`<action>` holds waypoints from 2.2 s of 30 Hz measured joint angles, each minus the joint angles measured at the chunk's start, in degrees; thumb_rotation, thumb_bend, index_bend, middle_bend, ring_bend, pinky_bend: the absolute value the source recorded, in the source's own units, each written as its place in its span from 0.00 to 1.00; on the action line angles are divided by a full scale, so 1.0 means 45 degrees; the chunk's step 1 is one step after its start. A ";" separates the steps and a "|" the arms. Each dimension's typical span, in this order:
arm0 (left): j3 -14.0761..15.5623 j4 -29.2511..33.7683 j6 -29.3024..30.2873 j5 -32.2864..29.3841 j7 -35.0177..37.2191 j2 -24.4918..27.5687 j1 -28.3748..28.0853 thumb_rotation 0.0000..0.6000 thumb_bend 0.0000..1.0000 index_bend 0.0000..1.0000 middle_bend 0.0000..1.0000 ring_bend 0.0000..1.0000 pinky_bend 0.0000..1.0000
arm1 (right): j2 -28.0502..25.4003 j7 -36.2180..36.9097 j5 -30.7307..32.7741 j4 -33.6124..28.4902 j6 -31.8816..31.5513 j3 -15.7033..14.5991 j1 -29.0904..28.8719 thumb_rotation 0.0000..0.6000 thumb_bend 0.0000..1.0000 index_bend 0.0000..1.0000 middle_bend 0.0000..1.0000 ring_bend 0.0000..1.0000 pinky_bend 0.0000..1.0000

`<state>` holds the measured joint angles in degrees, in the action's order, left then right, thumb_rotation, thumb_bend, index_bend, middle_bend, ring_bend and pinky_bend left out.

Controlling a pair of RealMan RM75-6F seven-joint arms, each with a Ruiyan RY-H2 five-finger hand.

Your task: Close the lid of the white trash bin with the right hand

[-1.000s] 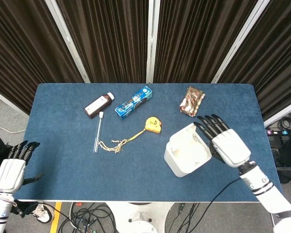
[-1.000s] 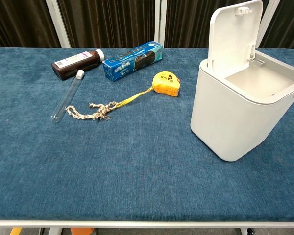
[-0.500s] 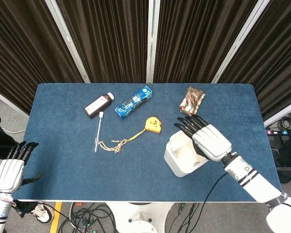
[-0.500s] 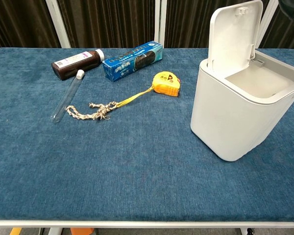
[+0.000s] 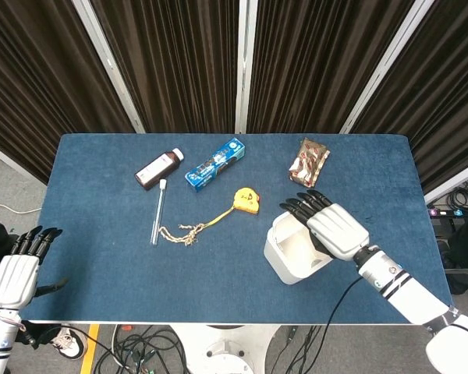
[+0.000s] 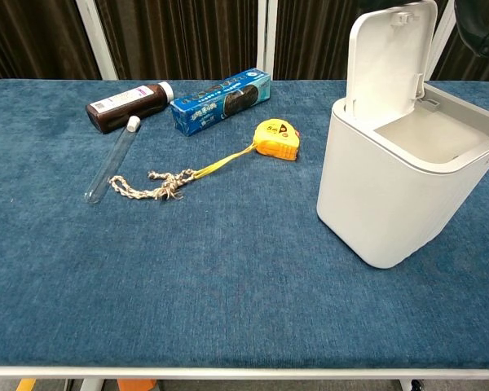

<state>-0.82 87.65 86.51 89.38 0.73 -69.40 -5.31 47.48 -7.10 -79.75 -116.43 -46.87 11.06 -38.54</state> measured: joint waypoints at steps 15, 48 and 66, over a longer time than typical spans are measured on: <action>0.0038 0.0309 -0.0130 0.0063 -0.0228 0.0181 -0.0078 1.00 0.00 0.15 0.14 0.06 0.14 | -0.0473 0.0381 -0.1304 -0.0376 -0.0922 -0.0671 0.0742 1.00 0.96 0.00 0.24 0.14 0.13; 0.0132 0.0670 -0.0123 0.0098 -0.0266 0.0354 -0.0041 1.00 0.00 0.15 0.14 0.06 0.14 | 0.0024 0.1162 -0.4007 0.0803 -0.2425 -0.2942 0.2825 1.00 0.94 0.00 0.20 0.14 0.13; -0.0015 0.0700 0.0179 0.0184 -0.0179 0.0380 -0.0010 1.00 0.00 0.15 0.14 0.06 0.14 | 0.0703 0.2367 -0.4394 0.2069 -0.6315 -0.2615 0.3997 1.00 0.71 0.00 0.01 0.00 0.00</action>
<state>-0.89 90.80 87.32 90.21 -0.07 -67.69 -5.35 50.65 3.55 -99.52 -107.11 -75.29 -0.71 -20.55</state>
